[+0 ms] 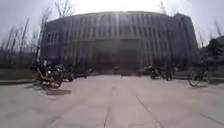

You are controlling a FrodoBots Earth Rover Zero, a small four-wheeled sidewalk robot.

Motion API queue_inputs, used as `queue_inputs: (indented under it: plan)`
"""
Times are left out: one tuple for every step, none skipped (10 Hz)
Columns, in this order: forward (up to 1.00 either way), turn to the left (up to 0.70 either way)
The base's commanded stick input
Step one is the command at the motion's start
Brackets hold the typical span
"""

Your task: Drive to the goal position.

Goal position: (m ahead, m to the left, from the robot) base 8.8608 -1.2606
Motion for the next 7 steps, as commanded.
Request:
queue_inputs:
  plan:
    - [1.00, 0.00]
    - [1.00, 0.00]
    - [1.00, 0.00]
    - [1.00, 0.00]
    - [1.00, 0.00]
    - [1.00, 0.00]
    - [1.00, 0.00]
